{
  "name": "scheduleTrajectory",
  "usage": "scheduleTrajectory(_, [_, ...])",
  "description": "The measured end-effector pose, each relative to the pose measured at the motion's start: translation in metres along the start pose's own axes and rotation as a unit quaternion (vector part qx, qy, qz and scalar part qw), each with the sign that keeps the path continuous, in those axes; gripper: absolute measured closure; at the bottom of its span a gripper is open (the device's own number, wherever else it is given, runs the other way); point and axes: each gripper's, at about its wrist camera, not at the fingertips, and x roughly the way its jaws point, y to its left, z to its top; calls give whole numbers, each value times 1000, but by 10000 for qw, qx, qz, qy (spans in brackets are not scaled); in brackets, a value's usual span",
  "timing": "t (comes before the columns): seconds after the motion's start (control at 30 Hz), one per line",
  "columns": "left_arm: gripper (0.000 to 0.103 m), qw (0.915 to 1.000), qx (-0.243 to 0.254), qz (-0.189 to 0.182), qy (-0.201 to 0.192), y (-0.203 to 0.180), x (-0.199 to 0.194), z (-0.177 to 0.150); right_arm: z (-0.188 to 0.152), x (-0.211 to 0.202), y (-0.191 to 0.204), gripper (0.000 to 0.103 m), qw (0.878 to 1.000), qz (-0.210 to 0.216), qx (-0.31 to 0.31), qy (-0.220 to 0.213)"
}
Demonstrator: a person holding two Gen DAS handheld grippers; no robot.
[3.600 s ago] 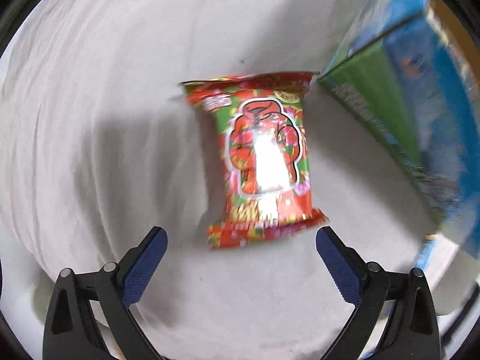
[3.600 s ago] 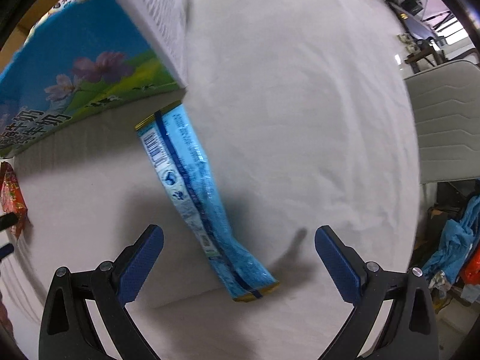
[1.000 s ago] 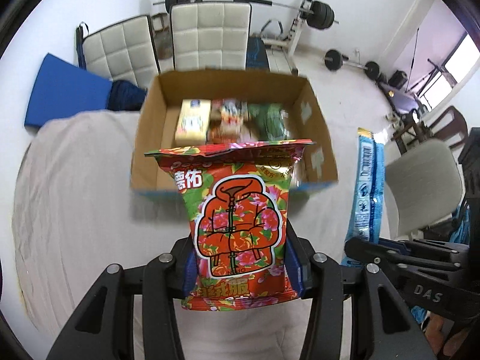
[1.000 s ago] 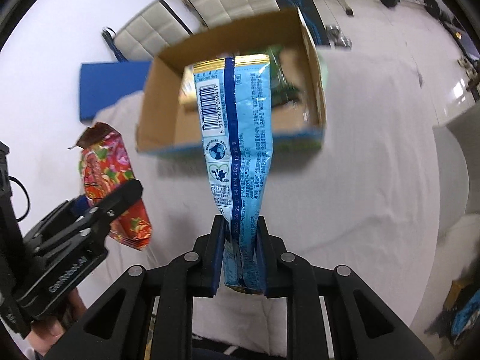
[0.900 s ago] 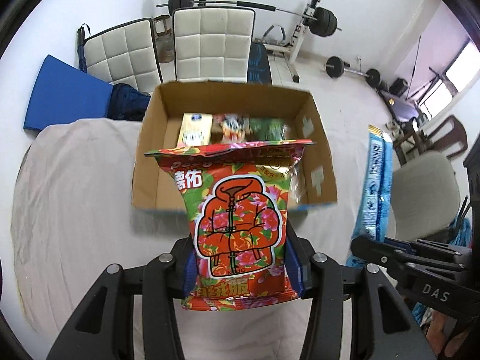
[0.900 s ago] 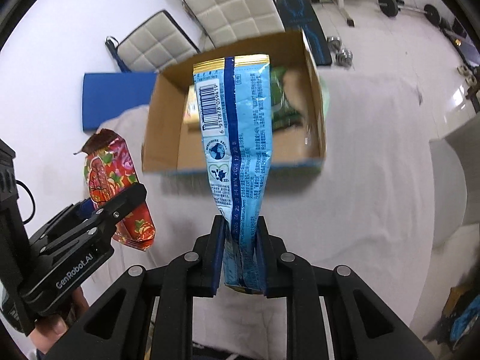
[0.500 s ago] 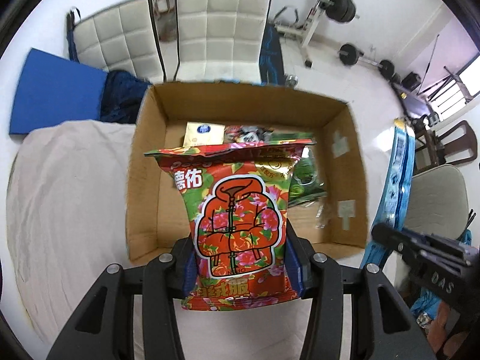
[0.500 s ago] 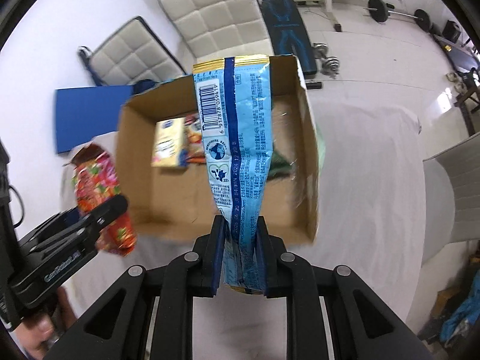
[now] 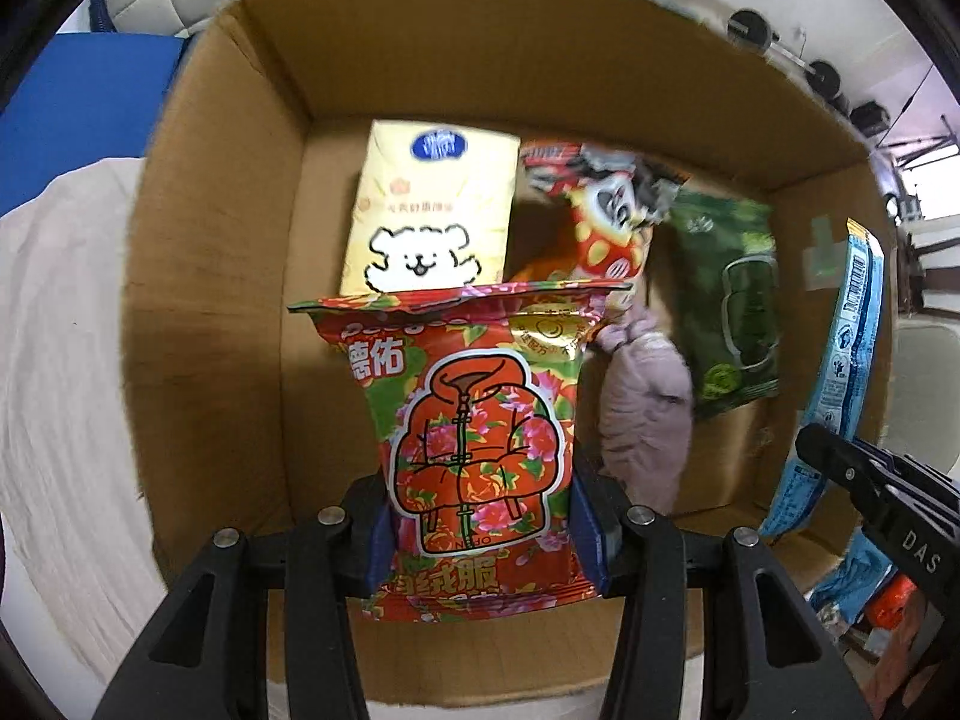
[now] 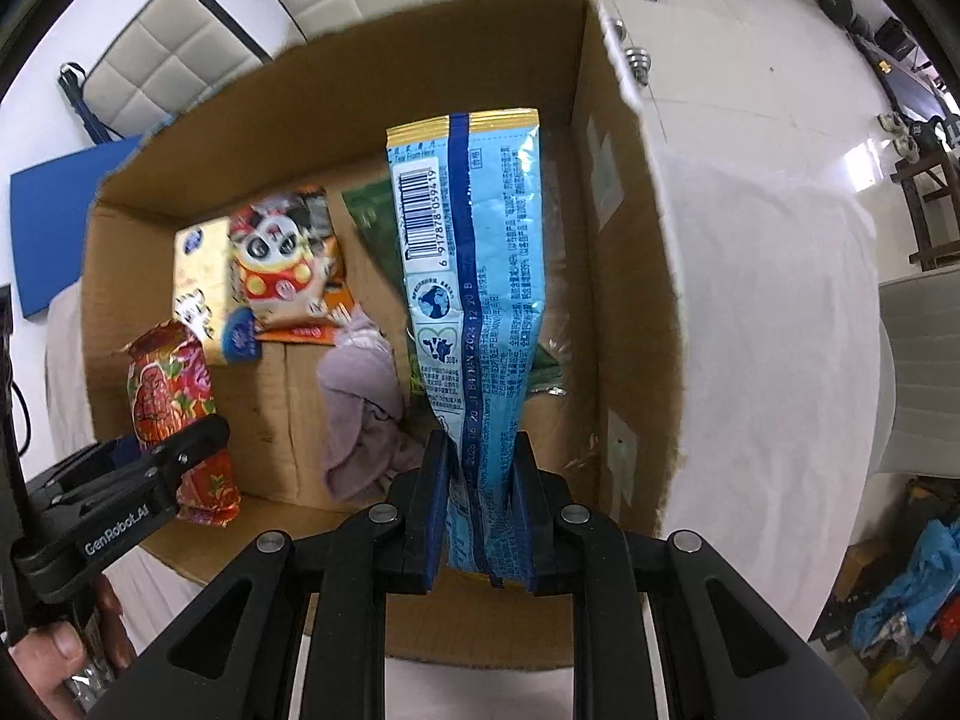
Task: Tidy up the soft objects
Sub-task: 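Lower both items into the box and open both tools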
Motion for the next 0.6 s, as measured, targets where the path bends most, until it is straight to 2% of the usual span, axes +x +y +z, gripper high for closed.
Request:
scheduleTrajectory(0.27, [56, 9990, 31, 115, 424, -4, 27, -1, -3, 21, 4, 80, 9992, -166, -147, 337])
scheduleTrajectory(0.4, [55, 9986, -90, 42, 519, 0, 29, -4, -7, 20, 4, 69, 9989, -220, -175, 375])
scheduleTrajectory(0.5, [55, 9989, -187, -47, 417, 3, 20, -8, -9, 15, 3, 55, 9993, -194, -139, 304])
scheduleTrajectory(0.6, [50, 9995, -200, -51, 259, 3, 8, -14, -13, 8, 2, 51, 9994, -201, -138, 229])
